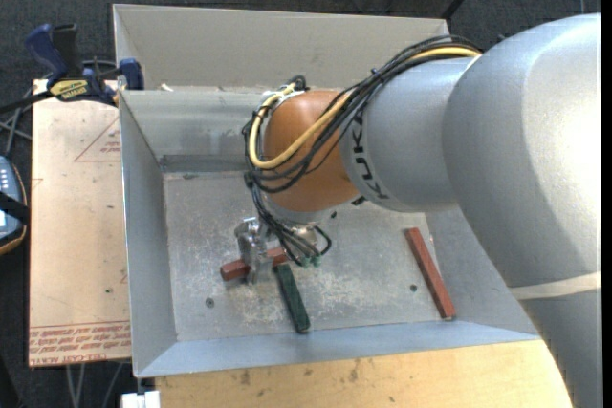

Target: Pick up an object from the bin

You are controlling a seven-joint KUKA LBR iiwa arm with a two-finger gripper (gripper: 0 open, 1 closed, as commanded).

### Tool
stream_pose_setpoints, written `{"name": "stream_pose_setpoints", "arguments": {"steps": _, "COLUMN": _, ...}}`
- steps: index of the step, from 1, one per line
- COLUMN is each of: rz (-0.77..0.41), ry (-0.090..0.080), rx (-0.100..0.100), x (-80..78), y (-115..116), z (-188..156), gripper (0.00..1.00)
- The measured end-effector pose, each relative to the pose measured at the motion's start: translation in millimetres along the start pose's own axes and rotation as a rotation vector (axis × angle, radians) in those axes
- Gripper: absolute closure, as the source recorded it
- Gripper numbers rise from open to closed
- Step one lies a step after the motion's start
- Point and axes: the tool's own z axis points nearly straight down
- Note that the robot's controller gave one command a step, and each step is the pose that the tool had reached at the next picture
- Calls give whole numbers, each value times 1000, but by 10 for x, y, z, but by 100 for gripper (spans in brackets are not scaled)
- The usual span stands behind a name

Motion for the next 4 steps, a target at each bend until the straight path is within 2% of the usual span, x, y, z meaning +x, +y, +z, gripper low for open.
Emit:
{"name": "stream_pose_setpoints", "arguments": {"steps": 1, "rz": 0, "ry": 0, "rx": 0, "x": 0, "y": -1, "z": 0, "gripper": 100}}
{"name": "stream_pose_setpoints", "arguments": {"steps": 2, "rz": -32, "ry": -2, "rx": 1, "x": 154, "y": 289, "z": -1135, "gripper": 100}}
{"name": "stream_pose_setpoints", "arguments": {"steps": 3, "rz": -31, "ry": -2, "rx": 1, "x": 154, "y": 287, "z": -1134, "gripper": 100}}
{"name": "stream_pose_setpoints", "arguments": {"steps": 4, "rz": -35, "ry": 9, "rx": 2, "x": 383, "y": 226, "z": -1521, "gripper": 100}}
